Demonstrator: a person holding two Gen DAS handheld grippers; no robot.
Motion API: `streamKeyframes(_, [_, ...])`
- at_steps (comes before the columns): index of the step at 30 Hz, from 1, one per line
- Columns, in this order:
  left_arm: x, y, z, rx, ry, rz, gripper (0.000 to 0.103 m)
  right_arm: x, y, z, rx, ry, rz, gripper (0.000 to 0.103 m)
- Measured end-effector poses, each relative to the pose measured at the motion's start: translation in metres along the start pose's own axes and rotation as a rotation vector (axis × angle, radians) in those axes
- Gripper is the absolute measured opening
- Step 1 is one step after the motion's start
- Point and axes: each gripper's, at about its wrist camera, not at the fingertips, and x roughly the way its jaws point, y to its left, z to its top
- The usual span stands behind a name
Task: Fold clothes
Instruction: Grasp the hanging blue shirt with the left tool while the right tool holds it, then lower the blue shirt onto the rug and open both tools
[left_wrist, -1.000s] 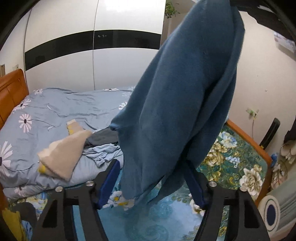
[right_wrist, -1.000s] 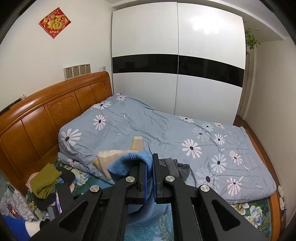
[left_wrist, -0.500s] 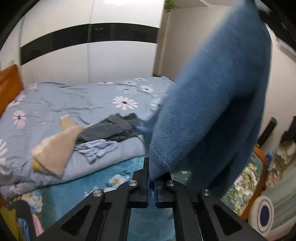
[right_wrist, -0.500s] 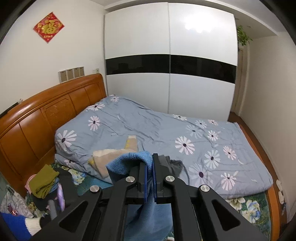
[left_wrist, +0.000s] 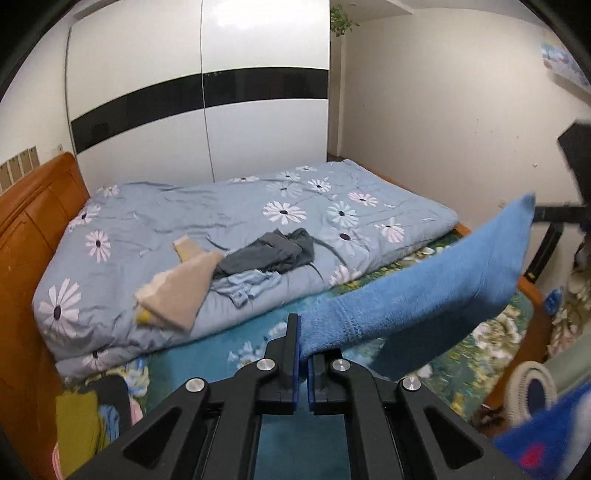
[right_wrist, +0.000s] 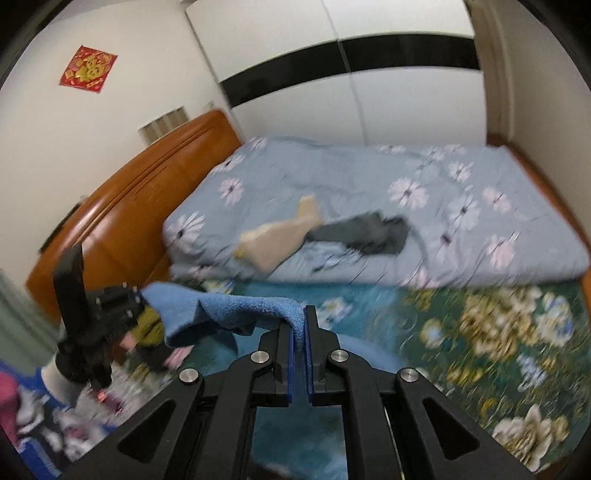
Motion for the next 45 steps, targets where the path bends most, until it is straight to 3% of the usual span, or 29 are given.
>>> streamKeyframes(2, [0.000, 0.002, 0.009, 0.001, 0.026, 0.008, 0.003, 0.007, -0.003, 0.004, -0.022, 0.028, 0.023, 0.004])
streamKeyframes(5, [0.034, 0.013, 0.018, -0.004, 0.086, 0.036, 0.003, 0.034, -0.013, 0.016, -0.069, 0.076, 0.038, 0.004])
streamKeyframes(9, [0.134, 0.037, 0.001, -0.060, 0.238, 0.076, 0.003, 0.132, -0.051, 0.019, -0.080, 0.220, 0.011, 0.004])
streamKeyframes(13, [0.245, 0.062, -0.043, -0.150, 0.411, 0.097, 0.003, 0.257, -0.101, 0.000, -0.026, 0.377, -0.052, 0.004])
streamKeyframes(19, [0.370, 0.108, -0.092, -0.278, 0.566, 0.103, 0.003, 0.397, -0.152, -0.017, 0.057, 0.510, -0.141, 0.004])
streamKeyframes(30, [0.523, 0.178, -0.106, -0.348, 0.691, 0.072, 0.003, 0.560, -0.213, 0.001, 0.139, 0.645, -0.208, 0.004])
streamKeyframes(35, [0.559, 0.190, -0.125, -0.389, 0.748, 0.033, 0.004, 0.605, -0.231, -0.015, 0.153, 0.711, -0.212, 0.005])
streamKeyframes(38, [0.549, 0.196, -0.127, -0.423, 0.728, 0.019, 0.011, 0.609, -0.233, -0.019, 0.136, 0.714, -0.207, 0.006])
streamKeyframes(39, [0.545, 0.198, -0.127, -0.434, 0.721, 0.014, 0.023, 0.608, -0.233, -0.019, 0.127, 0.711, -0.205, 0.006])
streamKeyframes(40, [0.542, 0.199, -0.128, -0.446, 0.714, 0.009, 0.045, 0.606, -0.232, -0.019, 0.117, 0.706, -0.202, 0.007])
streamKeyframes(42, [0.536, 0.203, -0.130, -0.468, 0.700, 0.000, 0.063, 0.599, -0.230, -0.017, 0.093, 0.696, -0.199, 0.019])
streamKeyframes(44, [0.521, 0.206, -0.130, -0.472, 0.685, 0.000, 0.063, 0.588, -0.227, -0.014, 0.078, 0.679, -0.176, 0.036])
streamKeyframes(45, [0.514, 0.206, -0.131, -0.465, 0.682, 0.007, 0.065, 0.580, -0.225, -0.013, 0.070, 0.665, -0.177, 0.037])
